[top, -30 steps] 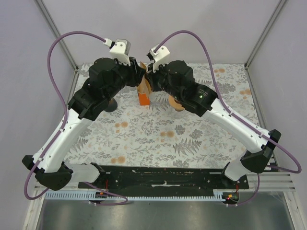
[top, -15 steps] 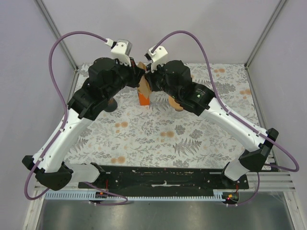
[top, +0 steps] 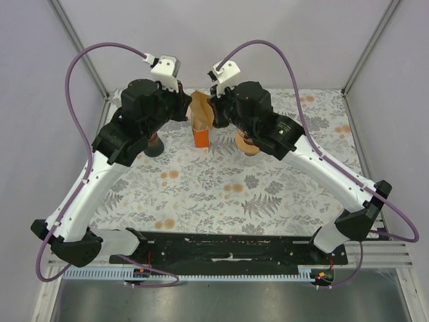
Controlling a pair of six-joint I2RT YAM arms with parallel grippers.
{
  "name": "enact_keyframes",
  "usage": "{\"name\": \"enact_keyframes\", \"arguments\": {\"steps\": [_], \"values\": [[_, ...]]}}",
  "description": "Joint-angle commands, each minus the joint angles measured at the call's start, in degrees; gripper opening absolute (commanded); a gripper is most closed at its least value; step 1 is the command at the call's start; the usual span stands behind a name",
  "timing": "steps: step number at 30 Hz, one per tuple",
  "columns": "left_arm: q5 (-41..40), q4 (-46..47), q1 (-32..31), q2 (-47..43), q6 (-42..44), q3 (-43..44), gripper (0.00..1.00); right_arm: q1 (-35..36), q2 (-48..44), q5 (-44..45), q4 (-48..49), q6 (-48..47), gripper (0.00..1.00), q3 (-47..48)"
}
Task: Place the coffee filter in the dripper
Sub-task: Place the coffee filter in the coffee dripper.
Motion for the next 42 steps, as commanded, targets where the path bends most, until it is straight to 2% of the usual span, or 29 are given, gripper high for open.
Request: {"name": "enact_keyframes", "arguments": {"steps": [1, 7, 8, 12, 14, 18, 22, 26, 30, 34, 38, 39, 42], "values": [[-3.0, 0.5, 0.2, -0.6, 6.1, 2.3, 0.02, -1.0, -2.4, 0.7, 2.5, 0.2, 0.00, -0.1], [-0.7, 2.1, 0.2, -0.7, 8.3, 0.6, 0.02, -0.9, -1.3, -2.1, 3.3, 2.5, 0.00, 1.8], [-0.4, 2.4, 0.2, -0.5, 8.4, 0.5, 0.05, -0.8, -0.8, -2.7, 3.4, 2.9, 0.00, 2.3], [0.1, 3.1, 0.1, 0.4, 7.4, 0.5, 0.29, 0.2, 0.8, -3.5, 3.2, 3.3, 0.00, 4.4], [0.5, 3.7, 0.2, 0.6, 6.7, 0.5, 0.37, 0.4, 1.2, -3.5, 3.3, 3.3, 0.00, 4.9], [2.1, 4.3, 0.2, 0.8, 5.1, 1.0, 0.44, 0.7, 1.8, -3.4, 3.3, 3.2, 0.00, 5.6], [3.9, 4.1, 0.2, 1.0, 3.3, 1.4, 0.45, 0.7, 2.6, -3.3, 3.3, 3.3, 0.00, 6.4], [4.4, 2.8, 0.2, 1.1, 2.5, 1.8, 0.36, 0.8, 2.7, -3.9, 3.7, 3.5, 0.00, 6.8], [3.4, 1.0, 0.2, 0.9, 2.9, 1.5, 0.02, 0.4, 1.9, -1.8, 3.6, 1.6, 0.00, 6.1], [-0.5, 0.7, 0.2, 0.0, 6.2, 1.3, 0.02, -1.7, -0.1, -2.8, 4.4, -1.8, 0.00, 3.4], [1.5, 1.6, 0.2, -0.2, 7.5, 1.4, 0.02, -2.2, -0.7, -8.8, 5.8, -5.2, 0.00, 1.4], [2.3, 1.7, 0.2, -0.3, 7.2, 1.6, 0.02, -2.1, -0.6, -10.4, 6.6, -4.9, 0.02, 0.7], [5.4, 2.0, 0.2, -0.1, 6.2, 2.1, 0.02, -2.2, -0.5, -11.6, 8.4, -3.7, 0.20, -1.1]]}}
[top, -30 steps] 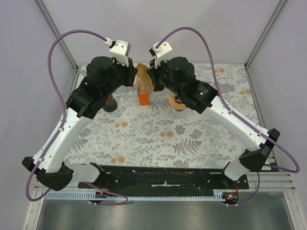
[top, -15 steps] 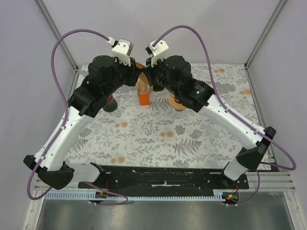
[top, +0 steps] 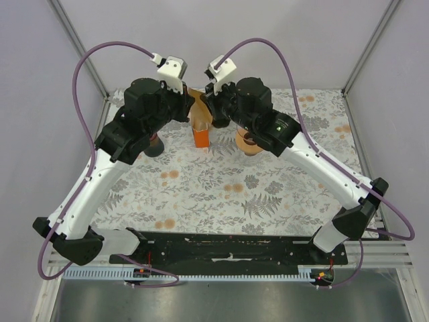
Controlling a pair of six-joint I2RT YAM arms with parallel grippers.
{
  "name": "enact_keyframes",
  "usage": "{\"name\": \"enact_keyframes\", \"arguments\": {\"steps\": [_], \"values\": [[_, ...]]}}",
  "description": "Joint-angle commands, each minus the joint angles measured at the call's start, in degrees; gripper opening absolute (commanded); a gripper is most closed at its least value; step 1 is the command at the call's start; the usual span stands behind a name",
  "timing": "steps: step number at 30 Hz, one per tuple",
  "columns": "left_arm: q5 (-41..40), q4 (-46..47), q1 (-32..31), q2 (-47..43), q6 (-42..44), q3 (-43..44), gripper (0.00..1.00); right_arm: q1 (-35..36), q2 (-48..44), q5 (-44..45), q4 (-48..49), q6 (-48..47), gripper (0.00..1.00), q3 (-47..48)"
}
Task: Place the coffee filter in the dripper
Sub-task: Place the coffee filter in the coffee dripper.
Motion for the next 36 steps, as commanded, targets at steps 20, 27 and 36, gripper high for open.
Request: {"name": "enact_keyframes", "arguments": {"steps": [20, 27, 36], "values": [[-0.9, -0.6, -0.1, 0.1, 8.5, 5.1, 0.02, -1.8, -3.7, 10.4, 6.5, 0.7, 0.00, -6.3], [-5.5, -1.6, -0.1, 2.4, 18.3, 6.0, 0.02, -1.8, -4.5, 14.6, 6.1, 1.8, 0.00, -6.1], [1.7, 2.6, -0.5, 1.7, 13.9, 4.3, 0.41, -1.8, 0.2, 11.2, 2.7, 10.6, 0.00, -0.6]]}}
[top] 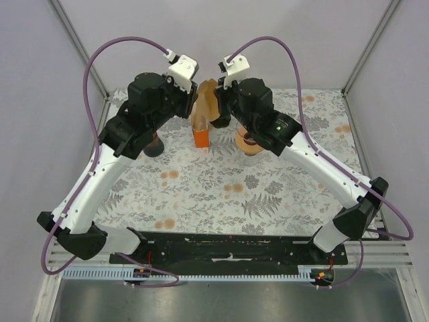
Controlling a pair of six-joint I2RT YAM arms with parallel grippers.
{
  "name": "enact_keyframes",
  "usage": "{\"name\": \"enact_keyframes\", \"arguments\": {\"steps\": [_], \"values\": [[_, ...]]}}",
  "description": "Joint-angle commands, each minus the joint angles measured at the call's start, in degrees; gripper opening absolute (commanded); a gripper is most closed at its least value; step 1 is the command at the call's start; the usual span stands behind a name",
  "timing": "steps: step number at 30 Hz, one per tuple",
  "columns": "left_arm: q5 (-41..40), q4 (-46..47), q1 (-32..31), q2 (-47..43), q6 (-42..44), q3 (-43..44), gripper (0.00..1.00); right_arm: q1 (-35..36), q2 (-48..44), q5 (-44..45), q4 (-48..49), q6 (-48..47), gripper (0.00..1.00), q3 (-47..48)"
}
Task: Place the coffee filter in the dripper
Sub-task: Place the coffee filter in the coffee dripper.
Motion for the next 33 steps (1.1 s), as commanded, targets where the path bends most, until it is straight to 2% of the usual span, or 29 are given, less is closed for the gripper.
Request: {"name": "enact_keyframes", "arguments": {"steps": [1, 7, 15, 17, 20, 24, 29, 30, 32, 33], "values": [[2.2, 3.4, -0.2, -1.4, -0.6, -0.1, 0.44, 0.0, 1.5, -0.3, -0.4, 5.8, 0.00, 4.7], [5.8, 8.1, -0.4, -3.8, -2.9, -5.0, 0.59, -0.1, 2.6, -0.6, -0.3, 7.1, 0.00, 6.6], [6.9, 10.1, -0.9, -4.0, -4.4, -5.7, 0.83, -0.3, 3.6, -2.7, -0.2, 9.7, 0.00, 8.7], [4.4, 10.7, -1.1, -3.7, -4.0, -5.7, 0.83, -0.3, 3.6, -3.8, -0.3, 11.0, 0.00, 9.0], [0.7, 11.7, -1.1, -3.3, -2.2, -6.0, 0.72, -0.3, 3.6, -5.5, 0.0, 12.4, 0.00, 8.9], [-0.2, 11.7, -1.8, -3.2, -0.6, -7.3, 0.60, -0.3, 3.4, -6.1, 0.3, 13.7, 0.00, 8.8], [0.3, 10.4, -2.0, -3.4, -0.9, -7.9, 0.56, -0.4, 3.0, -6.4, 0.9, 14.0, 0.00, 8.7], [0.3, 10.1, -2.0, -3.4, -0.7, -7.8, 0.50, -0.4, 3.0, -6.4, 0.9, 13.6, 0.00, 8.6], [-1.2, 9.5, -2.1, -3.2, -0.1, -7.0, 0.26, -0.4, 2.5, -5.8, 0.9, 12.0, 0.00, 7.9], [-2.3, 8.8, -2.0, -3.1, 0.4, -6.2, 0.18, -0.5, 2.1, -4.9, 0.9, 10.6, 0.00, 7.1]]}}
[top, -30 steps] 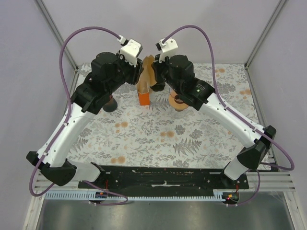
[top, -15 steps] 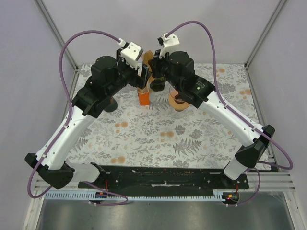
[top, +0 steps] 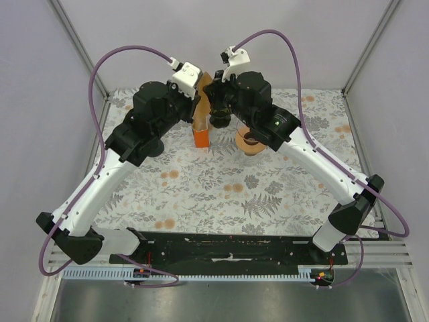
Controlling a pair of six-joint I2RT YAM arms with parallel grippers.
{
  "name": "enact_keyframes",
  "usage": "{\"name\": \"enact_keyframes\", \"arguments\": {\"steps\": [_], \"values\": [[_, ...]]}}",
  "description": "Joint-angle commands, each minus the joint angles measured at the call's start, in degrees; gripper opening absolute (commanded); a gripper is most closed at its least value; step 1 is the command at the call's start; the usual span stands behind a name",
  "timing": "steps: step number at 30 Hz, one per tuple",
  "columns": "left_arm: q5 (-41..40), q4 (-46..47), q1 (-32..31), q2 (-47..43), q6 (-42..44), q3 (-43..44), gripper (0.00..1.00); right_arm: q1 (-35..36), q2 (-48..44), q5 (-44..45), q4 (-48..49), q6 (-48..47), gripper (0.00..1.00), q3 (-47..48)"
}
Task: Place the coffee filter in the dripper
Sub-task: Place the coffee filter in the coffee dripper.
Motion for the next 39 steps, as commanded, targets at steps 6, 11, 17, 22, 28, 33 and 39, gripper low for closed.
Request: {"name": "enact_keyframes", "arguments": {"steps": [6, 11, 17, 22, 28, 33, 39], "values": [[-6.5, -1.7, -0.3, -0.2, 5.2, 4.0, 0.02, -0.8, -4.1, 4.7, 4.7, -10.3, 0.00, -3.7], [-5.6, -1.1, -0.3, 0.1, 4.3, 4.8, 0.02, -0.9, -4.5, -1.8, 7.5, -11.7, 0.28, -5.6], [-5.6, -0.3, -0.3, 0.2, 2.0, 5.3, 0.02, -1.8, -4.4, -3.6, 8.7, -6.6, 0.44, -8.3], [-4.7, -0.3, -0.3, 0.1, -0.4, 5.4, 0.02, -3.4, -3.3, -6.7, 10.1, -1.6, 0.44, -8.1], [-6.5, 1.1, -0.3, 0.4, 4.3, 6.0, 0.02, -4.4, -3.4, -8.0, 10.1, 1.1, 0.11, -8.6], [-9.1, 4.8, -0.3, 0.3, 16.2, 4.7, 0.02, -6.2, -4.0, -8.6, 5.6, 0.2, 0.00, -7.9], [-10.1, 6.9, -0.3, 1.7, 22.1, 4.5, 0.02, -7.0, -2.8, -9.6, -2.0, -1.5, 0.00, -4.2]]}}
